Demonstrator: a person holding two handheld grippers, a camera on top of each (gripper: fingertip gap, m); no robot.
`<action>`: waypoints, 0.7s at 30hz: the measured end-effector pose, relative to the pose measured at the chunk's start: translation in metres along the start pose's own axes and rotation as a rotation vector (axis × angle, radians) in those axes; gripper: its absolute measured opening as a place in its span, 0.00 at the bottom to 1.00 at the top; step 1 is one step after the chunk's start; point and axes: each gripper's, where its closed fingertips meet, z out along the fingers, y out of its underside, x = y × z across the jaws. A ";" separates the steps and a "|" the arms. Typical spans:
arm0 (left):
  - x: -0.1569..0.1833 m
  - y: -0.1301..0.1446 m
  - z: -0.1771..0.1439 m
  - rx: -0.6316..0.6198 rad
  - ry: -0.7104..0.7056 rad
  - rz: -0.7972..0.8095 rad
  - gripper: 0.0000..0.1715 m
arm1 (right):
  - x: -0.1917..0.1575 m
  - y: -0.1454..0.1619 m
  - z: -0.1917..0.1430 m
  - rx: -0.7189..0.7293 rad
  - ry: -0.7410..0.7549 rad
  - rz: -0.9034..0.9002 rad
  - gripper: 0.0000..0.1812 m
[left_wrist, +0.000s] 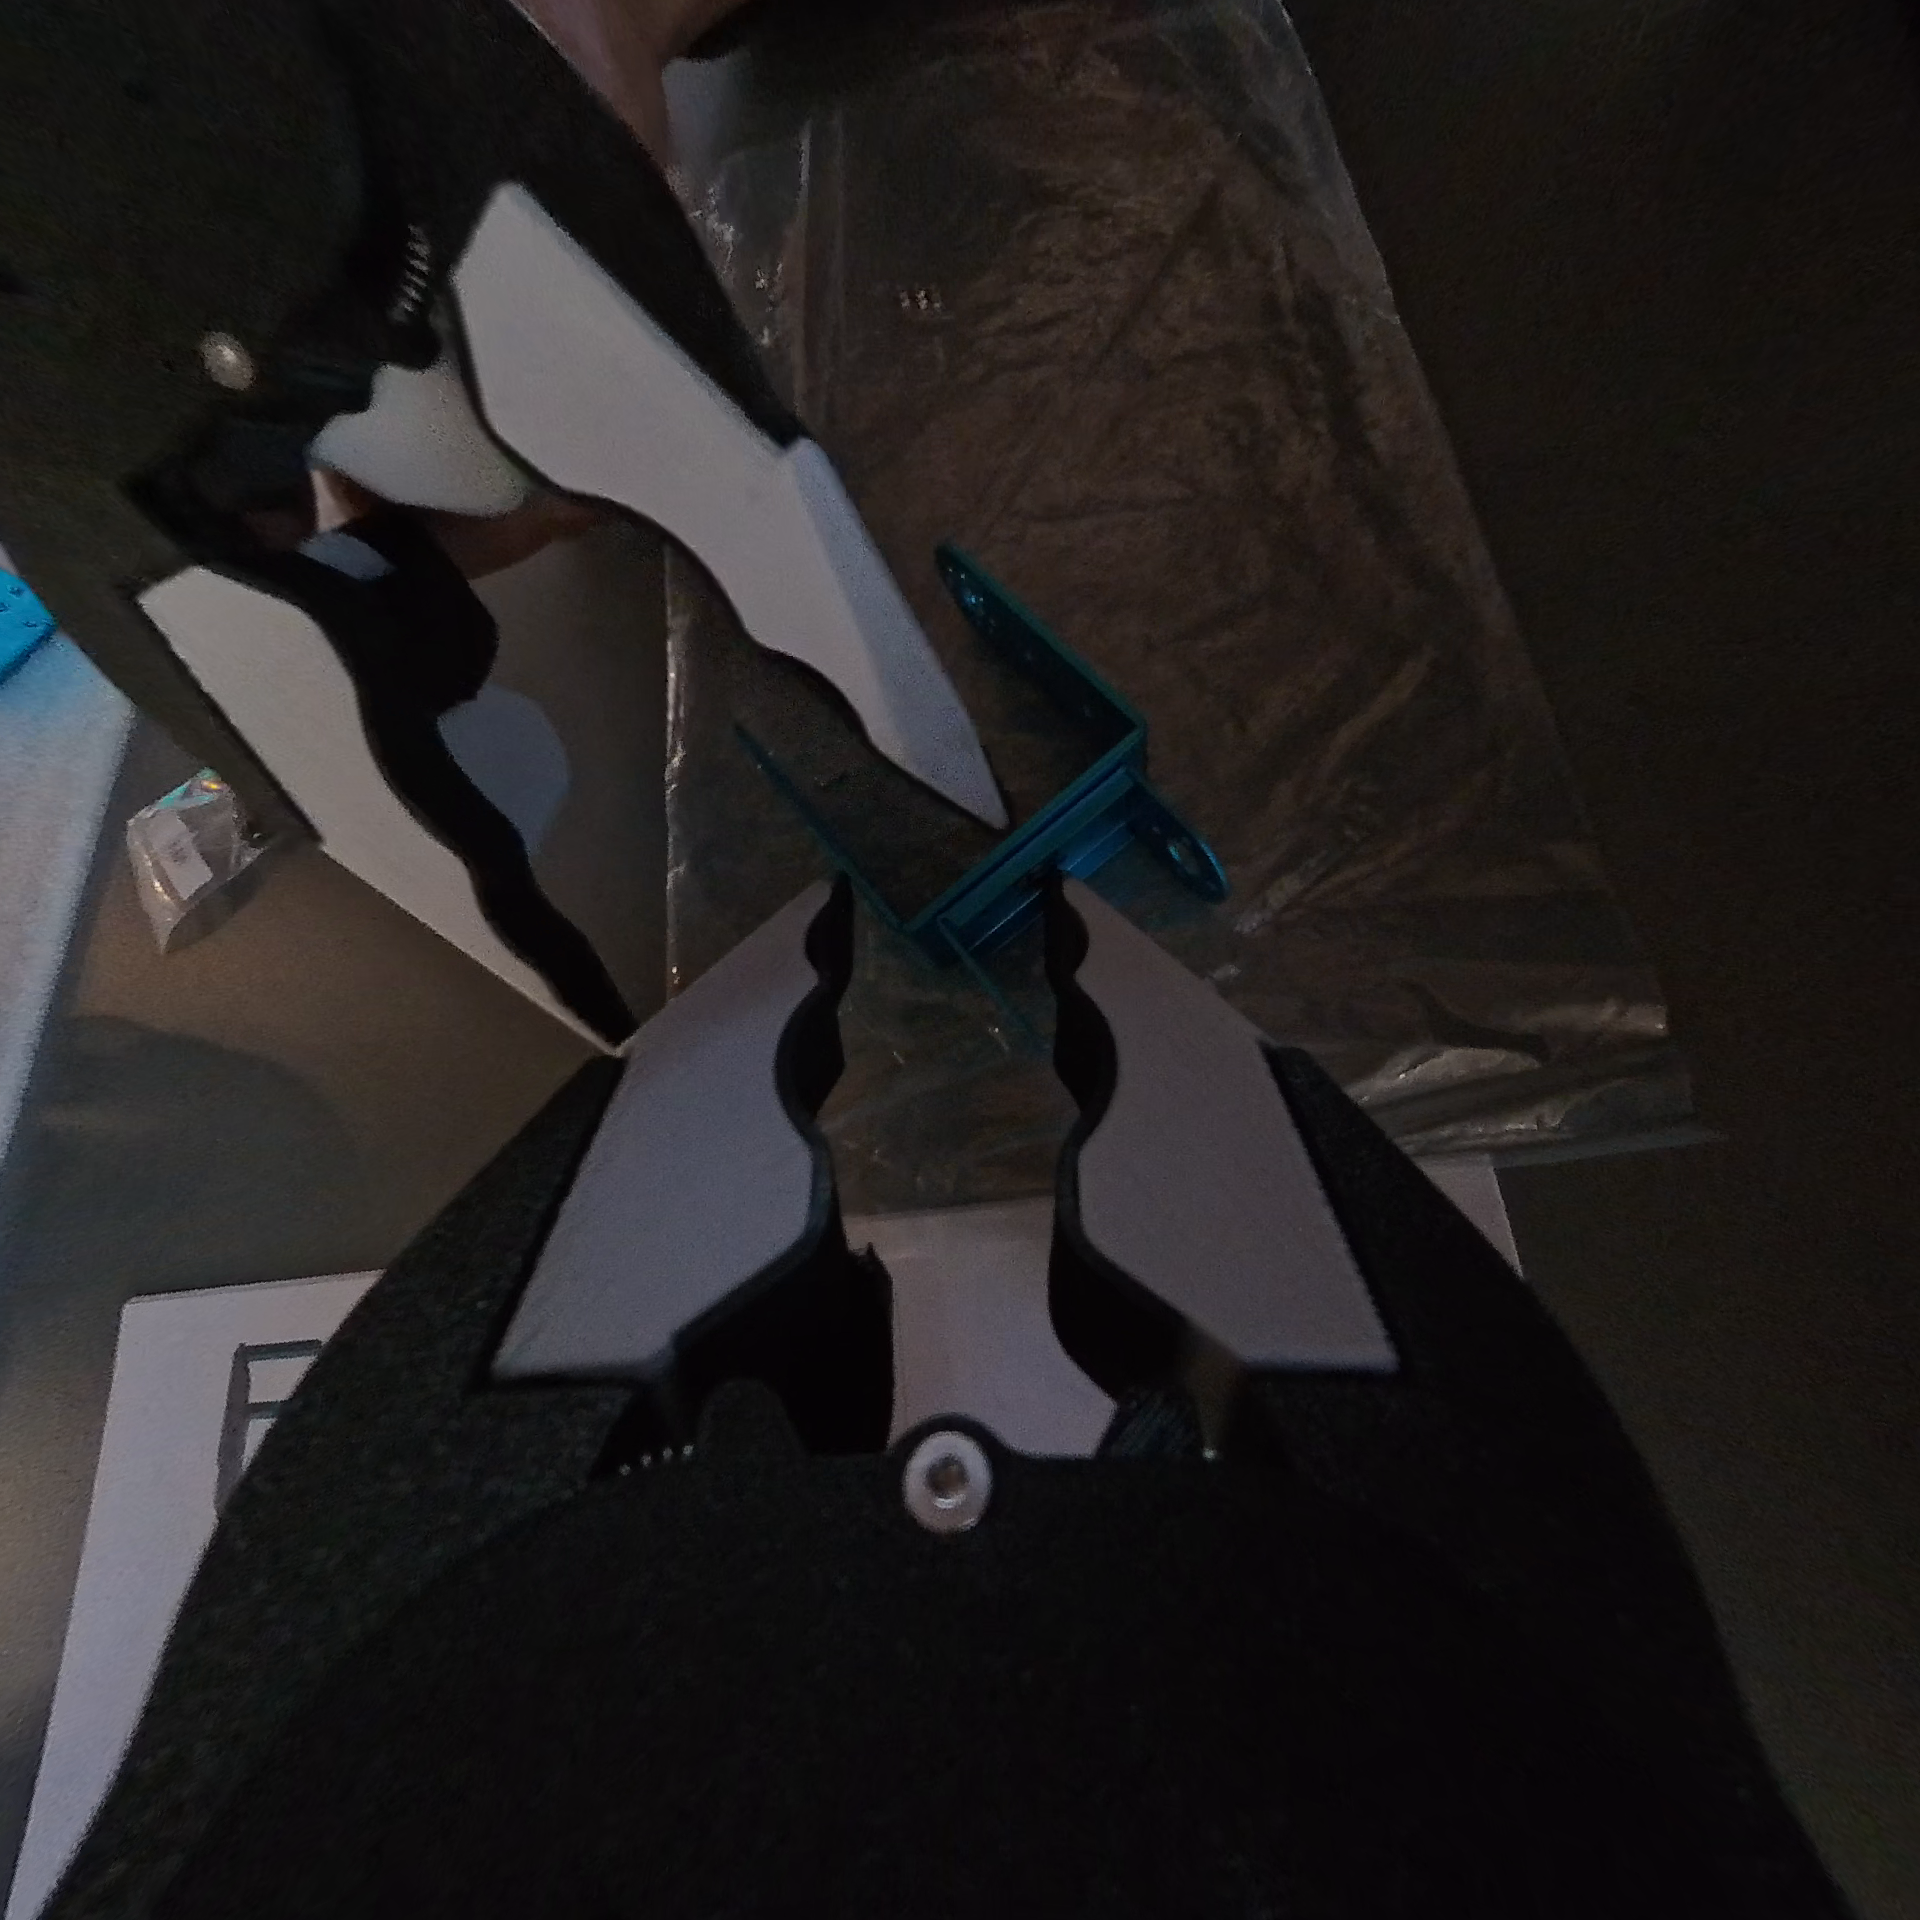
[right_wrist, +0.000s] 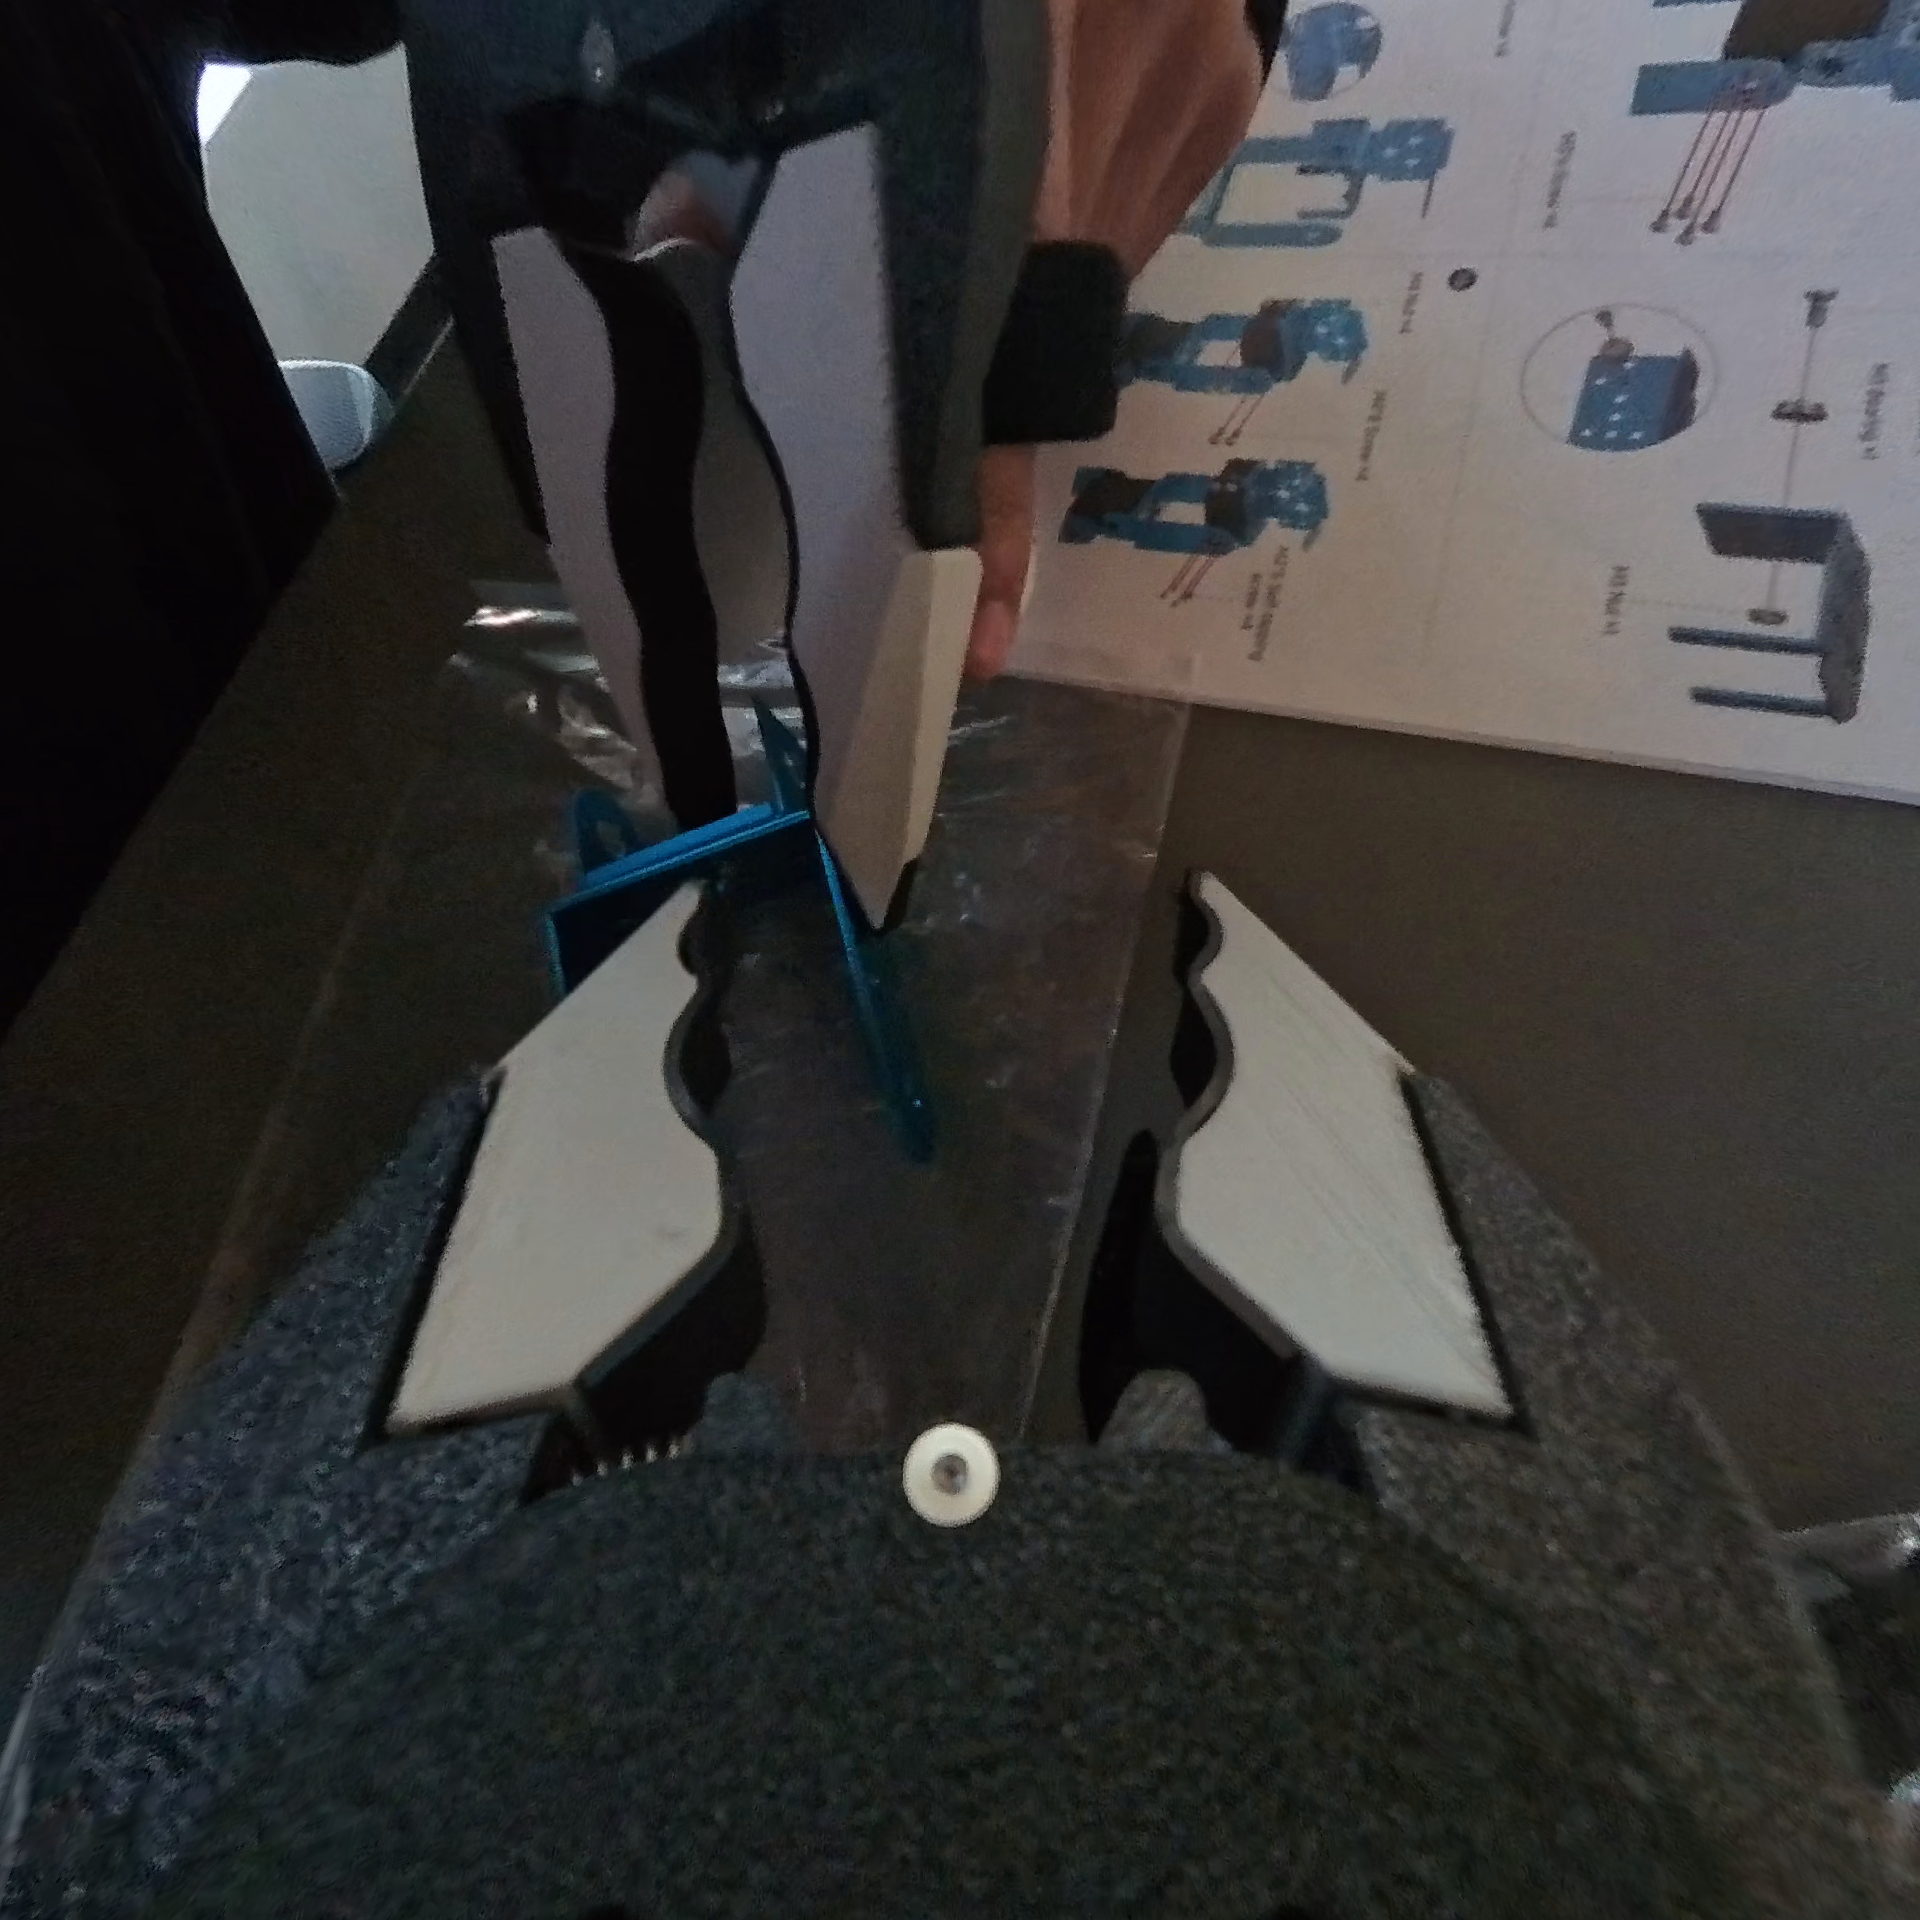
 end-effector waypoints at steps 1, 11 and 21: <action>0.000 0.000 0.000 0.000 0.000 0.000 0.21 | -0.001 -0.001 0.001 0.002 0.008 -0.017 0.49; 0.000 0.000 0.000 0.000 -0.001 0.003 0.20 | -0.002 -0.001 -0.001 -0.001 -0.007 -0.006 0.47; -0.001 0.000 0.000 -0.001 -0.005 0.008 0.20 | 0.002 -0.003 -0.003 0.010 0.002 0.011 0.44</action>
